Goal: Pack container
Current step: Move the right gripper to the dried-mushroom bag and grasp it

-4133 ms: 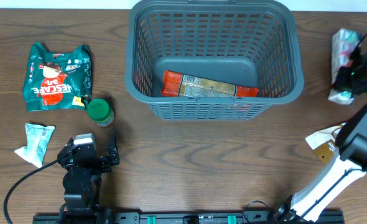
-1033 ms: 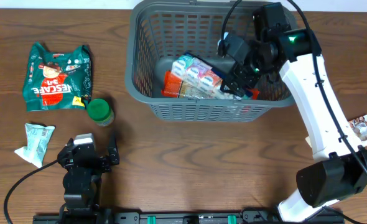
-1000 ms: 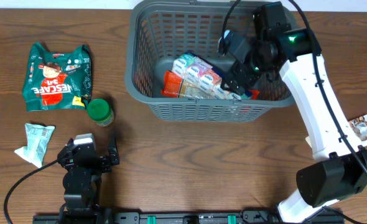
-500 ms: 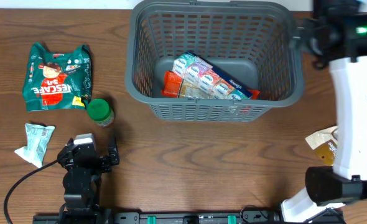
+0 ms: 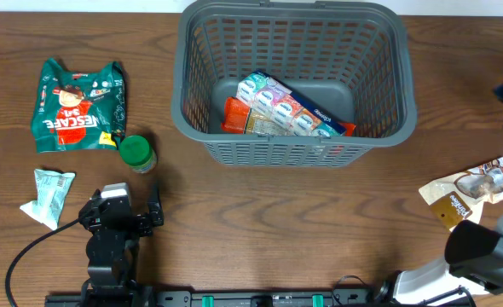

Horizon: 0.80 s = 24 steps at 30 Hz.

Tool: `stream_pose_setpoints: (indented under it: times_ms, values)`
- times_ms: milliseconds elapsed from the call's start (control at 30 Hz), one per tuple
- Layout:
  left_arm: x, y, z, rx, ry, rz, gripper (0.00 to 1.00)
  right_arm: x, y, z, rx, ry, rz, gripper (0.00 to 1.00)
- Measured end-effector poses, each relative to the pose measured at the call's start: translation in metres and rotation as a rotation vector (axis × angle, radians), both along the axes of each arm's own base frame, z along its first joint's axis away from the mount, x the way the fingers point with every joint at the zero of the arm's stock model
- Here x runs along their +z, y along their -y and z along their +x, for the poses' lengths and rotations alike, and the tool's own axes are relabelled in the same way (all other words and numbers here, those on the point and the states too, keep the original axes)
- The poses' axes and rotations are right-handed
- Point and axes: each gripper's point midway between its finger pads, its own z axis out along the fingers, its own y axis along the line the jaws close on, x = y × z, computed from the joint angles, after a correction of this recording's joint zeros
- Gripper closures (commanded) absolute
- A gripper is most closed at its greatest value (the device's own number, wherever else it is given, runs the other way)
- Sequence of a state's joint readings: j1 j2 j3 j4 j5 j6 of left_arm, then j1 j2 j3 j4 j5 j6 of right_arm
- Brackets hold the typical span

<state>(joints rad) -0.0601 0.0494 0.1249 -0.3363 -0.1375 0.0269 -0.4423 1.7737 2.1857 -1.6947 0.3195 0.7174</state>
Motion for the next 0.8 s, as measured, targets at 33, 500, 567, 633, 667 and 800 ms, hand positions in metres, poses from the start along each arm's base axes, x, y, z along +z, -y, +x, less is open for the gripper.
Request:
stream_pose_setpoints:
  times_ms: [33, 500, 567, 633, 667, 800]
  values:
    - [0.0, 0.0, 0.0, 0.0, 0.0, 0.0, 0.02, -0.001, 0.004, -0.003, -0.015, 0.008, 0.018, 0.01]
    - [0.0, 0.0, 0.0, 0.0, 0.0, 0.0, 0.02, -0.018, 0.032, -0.079, -0.337, -0.014, 0.016, 0.01]
    - [0.0, 0.0, 0.0, 0.0, 0.0, 0.0, 0.02, -0.028, 0.034, -0.085, -0.37, -0.003, 0.003, 0.01]
    - [0.0, 0.0, 0.0, 0.0, 0.0, 0.0, 0.02, -0.047, 0.036, -0.09, -0.384, -0.017, 0.001, 0.01]
    - [0.0, 0.0, 0.0, 0.0, 0.0, 0.0, 0.01, -0.056, 0.038, -0.089, -0.379, -0.016, -0.004, 0.01]
    - [0.0, 0.0, 0.0, 0.0, 0.0, 0.0, 0.02, -0.11, 0.04, -0.082, -0.276, -0.045, 0.021, 0.01]
